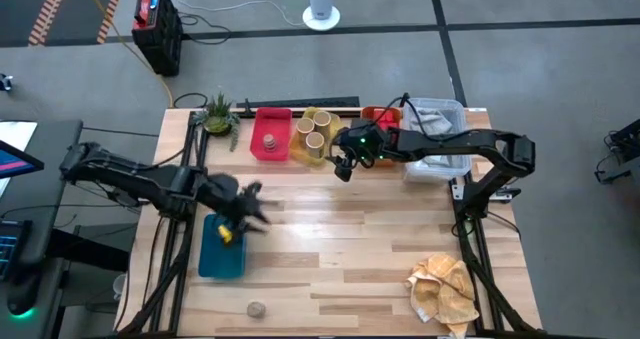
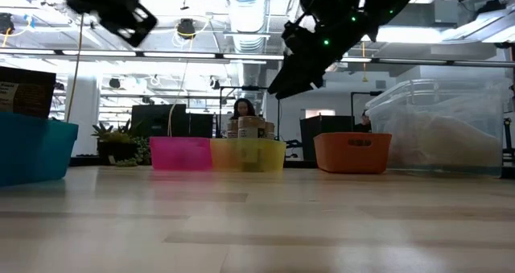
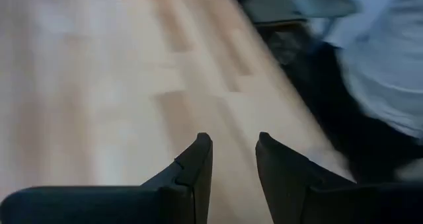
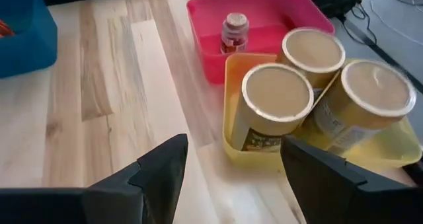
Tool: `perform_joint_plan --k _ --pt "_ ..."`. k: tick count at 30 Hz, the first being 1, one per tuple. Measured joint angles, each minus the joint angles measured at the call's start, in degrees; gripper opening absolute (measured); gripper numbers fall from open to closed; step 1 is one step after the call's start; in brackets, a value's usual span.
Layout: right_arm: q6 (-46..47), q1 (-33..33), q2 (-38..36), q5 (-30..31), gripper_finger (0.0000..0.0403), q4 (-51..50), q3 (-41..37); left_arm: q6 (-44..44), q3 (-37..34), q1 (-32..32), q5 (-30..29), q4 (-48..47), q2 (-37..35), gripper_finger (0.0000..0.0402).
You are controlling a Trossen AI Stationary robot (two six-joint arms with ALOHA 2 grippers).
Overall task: Sort spices by type
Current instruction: Put the brown seasoning bottle into the red bin
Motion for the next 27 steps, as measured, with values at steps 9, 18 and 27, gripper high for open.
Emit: perform_joint_plan --k 9,18,27 --pt "4.84 2.41 0.1 0.08 0.0276 5.13 -3.68 -10.1 0.0 -17.24 -9.83 2.09 4.31 0.011" --pt "8.0 7.06 0.09 9.01 0.0276 7.42 -3.64 -19.58 4.76 -32.97 -23.73 4.54 16.33 0.011" --pt "9.45 13.79 0.09 16.48 0.0276 7.42 -3.64 -27.69 16.99 -38.92 -25.79 0.38 30.16 0.0138"
